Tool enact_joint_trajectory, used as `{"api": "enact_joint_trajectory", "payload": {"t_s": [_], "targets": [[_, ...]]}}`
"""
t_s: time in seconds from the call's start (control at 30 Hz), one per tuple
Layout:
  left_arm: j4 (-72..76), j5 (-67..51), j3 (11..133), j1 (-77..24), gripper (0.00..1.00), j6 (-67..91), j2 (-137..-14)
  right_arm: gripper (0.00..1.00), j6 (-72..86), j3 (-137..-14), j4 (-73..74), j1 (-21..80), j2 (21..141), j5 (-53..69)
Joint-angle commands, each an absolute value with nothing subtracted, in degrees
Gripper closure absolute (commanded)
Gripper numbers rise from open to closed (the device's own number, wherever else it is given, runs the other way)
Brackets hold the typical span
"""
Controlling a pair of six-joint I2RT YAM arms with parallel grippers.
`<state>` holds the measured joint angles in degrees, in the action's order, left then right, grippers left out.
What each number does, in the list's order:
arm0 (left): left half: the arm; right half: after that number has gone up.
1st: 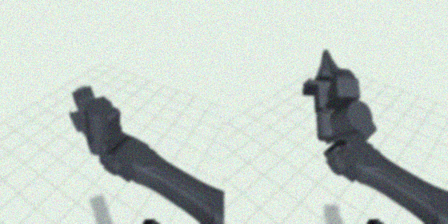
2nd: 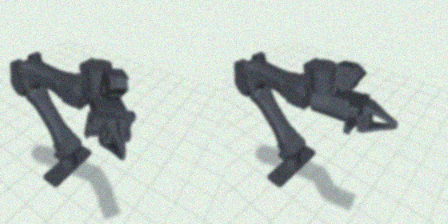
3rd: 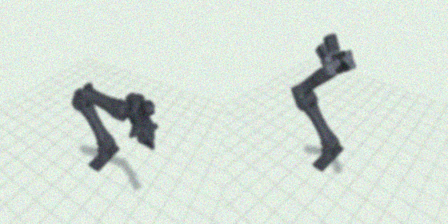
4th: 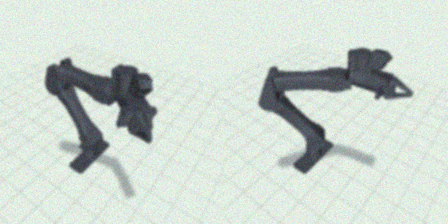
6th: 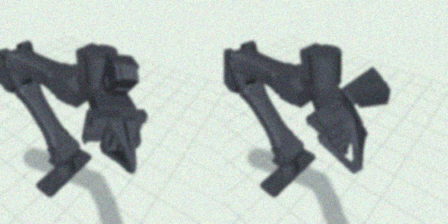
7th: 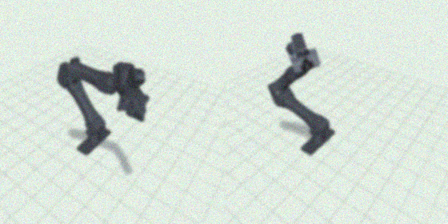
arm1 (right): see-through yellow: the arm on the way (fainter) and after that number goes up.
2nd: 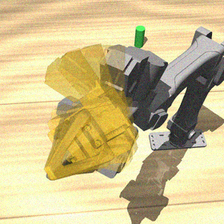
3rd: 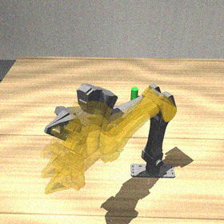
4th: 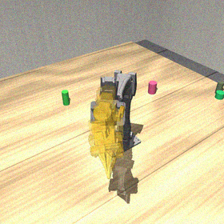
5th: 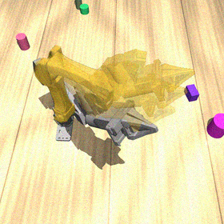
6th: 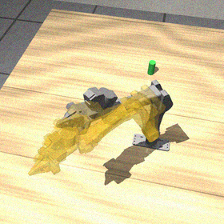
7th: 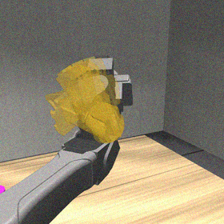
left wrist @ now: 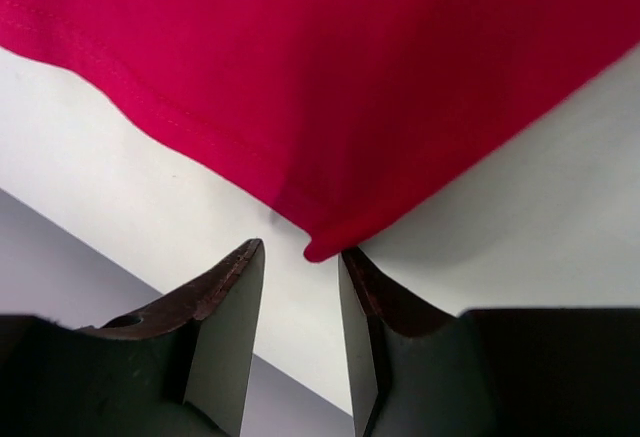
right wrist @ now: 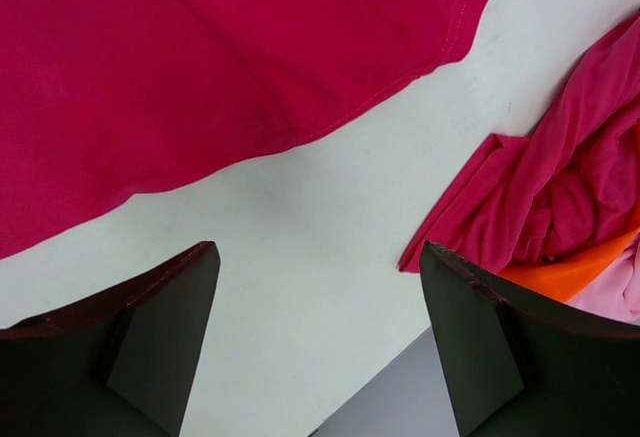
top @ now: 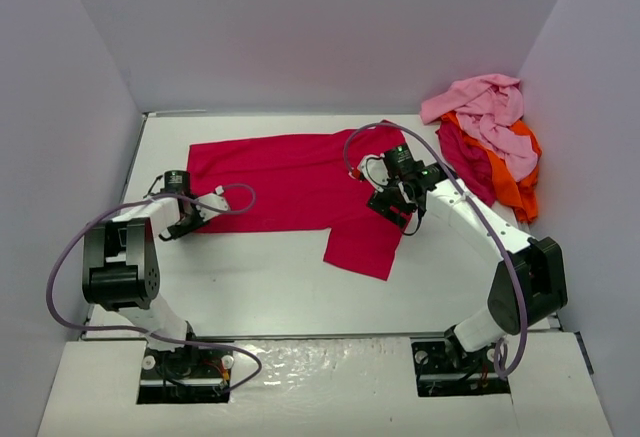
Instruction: Fold and stack the t-shirts
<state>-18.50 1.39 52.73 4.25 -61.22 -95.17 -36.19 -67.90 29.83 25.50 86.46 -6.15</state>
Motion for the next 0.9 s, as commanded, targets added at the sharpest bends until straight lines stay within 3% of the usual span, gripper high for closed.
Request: {"api": "enact_joint_trajectory", "payload": {"t_s": [0.0, 0.87], "targets": [[-14.7, 3.2, 53.4, 4.6, 0.70, -63.9, -97.0, 0.22, -35.4, -67.5, 29.3, 25.2, 84.0, -5.6], [-18.8, -3.2, 49.6, 2.2, 0.72, -63.7, -91.0, 0.20, -33.8, -67.1, 29.3, 25.3, 85.9, -6.2]]}}
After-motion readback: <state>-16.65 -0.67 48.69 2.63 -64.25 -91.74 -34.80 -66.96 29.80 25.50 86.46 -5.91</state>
